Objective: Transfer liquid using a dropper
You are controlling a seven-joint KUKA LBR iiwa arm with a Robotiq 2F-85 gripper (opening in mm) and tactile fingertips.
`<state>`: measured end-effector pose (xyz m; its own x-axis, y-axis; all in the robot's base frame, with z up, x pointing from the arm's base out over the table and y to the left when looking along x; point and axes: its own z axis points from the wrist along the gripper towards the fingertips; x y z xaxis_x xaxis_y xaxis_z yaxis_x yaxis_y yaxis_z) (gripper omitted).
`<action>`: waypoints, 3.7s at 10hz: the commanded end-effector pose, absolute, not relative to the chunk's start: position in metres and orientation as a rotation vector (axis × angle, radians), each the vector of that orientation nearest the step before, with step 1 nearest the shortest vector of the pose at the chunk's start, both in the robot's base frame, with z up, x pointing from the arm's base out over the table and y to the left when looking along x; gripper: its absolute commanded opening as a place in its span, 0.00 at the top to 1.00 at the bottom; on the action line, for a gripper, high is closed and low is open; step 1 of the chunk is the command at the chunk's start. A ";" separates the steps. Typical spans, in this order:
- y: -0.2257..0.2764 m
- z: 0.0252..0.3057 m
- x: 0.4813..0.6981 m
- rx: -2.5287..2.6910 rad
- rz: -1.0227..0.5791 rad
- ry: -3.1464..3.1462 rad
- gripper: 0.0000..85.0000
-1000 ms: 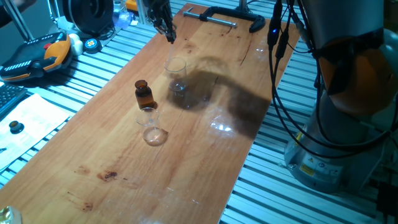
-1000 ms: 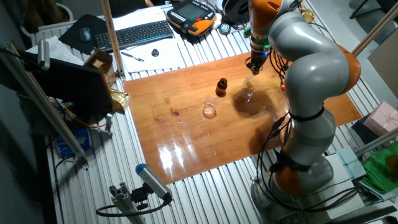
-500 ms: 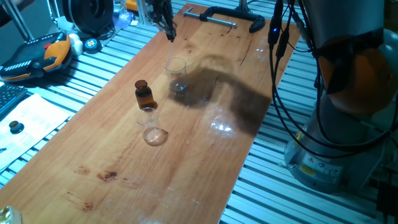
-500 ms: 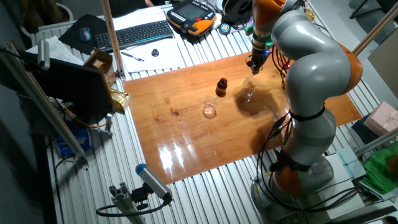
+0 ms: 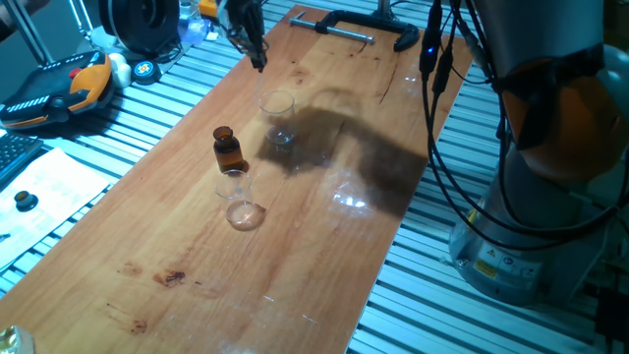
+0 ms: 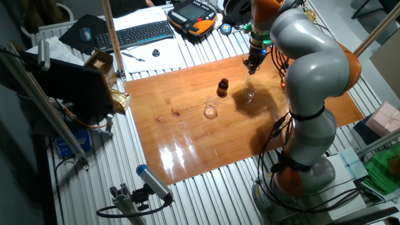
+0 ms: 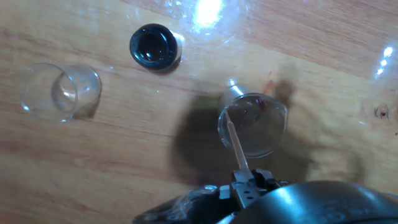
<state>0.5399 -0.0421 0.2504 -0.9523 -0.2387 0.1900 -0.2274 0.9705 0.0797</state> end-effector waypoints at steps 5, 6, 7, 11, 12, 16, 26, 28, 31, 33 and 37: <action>0.002 0.255 0.534 0.211 -0.114 -2.942 0.99; 0.012 0.256 0.532 0.182 -0.113 -2.942 0.99; 0.020 0.255 0.529 0.150 -0.128 -2.941 0.99; 0.043 0.244 0.516 0.055 -0.164 -2.954 0.99; 0.049 0.243 0.512 0.027 -0.166 -2.961 0.99; 0.069 0.247 0.504 -0.053 -0.178 -2.941 0.99; 0.098 0.222 0.483 -0.184 -0.180 -2.967 0.99; 0.103 0.213 0.480 -0.210 -0.183 -2.983 0.99; 0.111 0.199 0.477 -0.242 -0.184 -3.005 0.99; 0.118 0.186 0.474 -0.256 -0.171 -3.026 0.98; 0.125 0.171 0.473 -0.256 -0.146 -3.052 0.93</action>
